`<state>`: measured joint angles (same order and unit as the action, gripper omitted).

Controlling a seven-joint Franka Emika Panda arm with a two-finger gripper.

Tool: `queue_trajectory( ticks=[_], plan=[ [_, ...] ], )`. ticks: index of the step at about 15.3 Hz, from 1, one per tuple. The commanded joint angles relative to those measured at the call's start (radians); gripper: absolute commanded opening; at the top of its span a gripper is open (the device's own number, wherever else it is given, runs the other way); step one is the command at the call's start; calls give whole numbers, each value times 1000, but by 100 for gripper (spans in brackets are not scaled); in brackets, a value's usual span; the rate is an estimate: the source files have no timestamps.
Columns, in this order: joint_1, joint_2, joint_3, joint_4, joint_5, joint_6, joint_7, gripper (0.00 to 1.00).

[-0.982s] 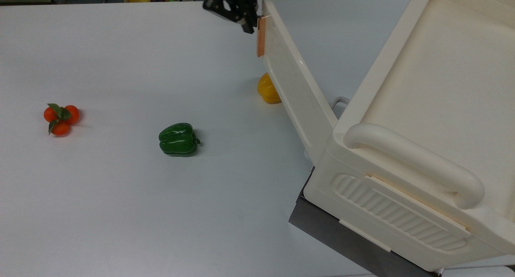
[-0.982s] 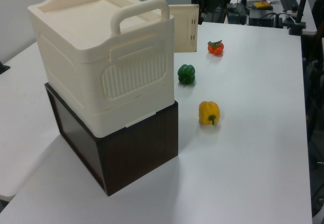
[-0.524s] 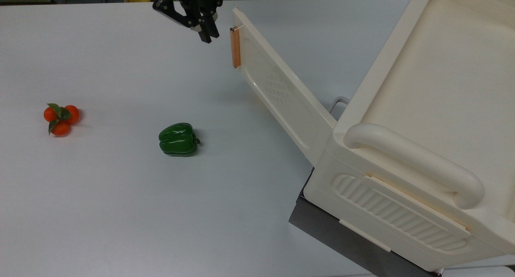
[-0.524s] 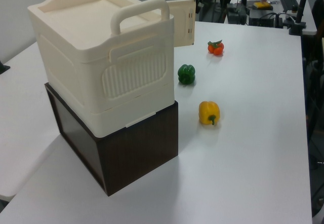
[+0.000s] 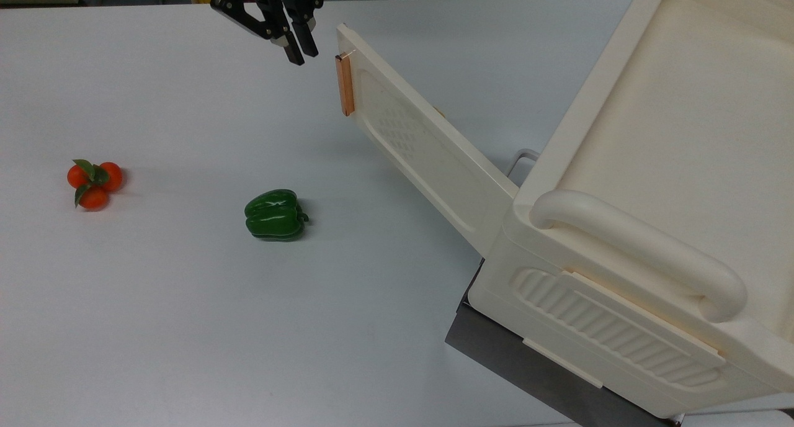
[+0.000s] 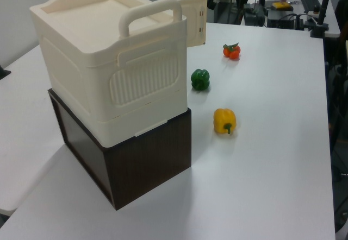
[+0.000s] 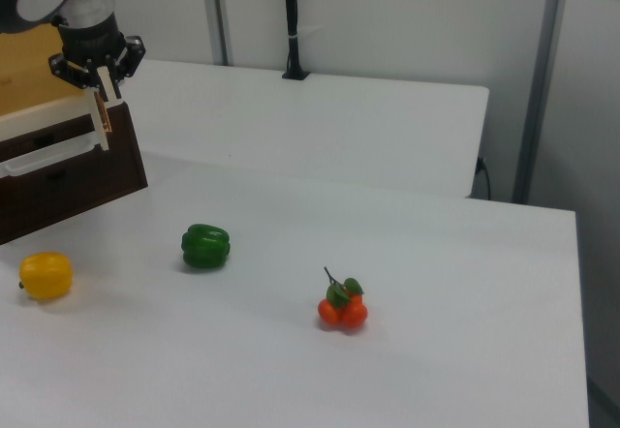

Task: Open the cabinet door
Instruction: 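Keep pulling the door open, sweeping it toward the peppers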

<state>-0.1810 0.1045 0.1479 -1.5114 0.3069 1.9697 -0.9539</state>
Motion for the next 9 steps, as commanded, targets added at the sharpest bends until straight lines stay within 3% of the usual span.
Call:
queue_trajectory(
  ticks=[1,3,9],
  plan=[
    [8,-28,4,-27,53,-15,39,25],
    [9,-28,9,-27,64,-14,76,30],
    [40,-13,15,-50,78,32,80,27]
  ],
)
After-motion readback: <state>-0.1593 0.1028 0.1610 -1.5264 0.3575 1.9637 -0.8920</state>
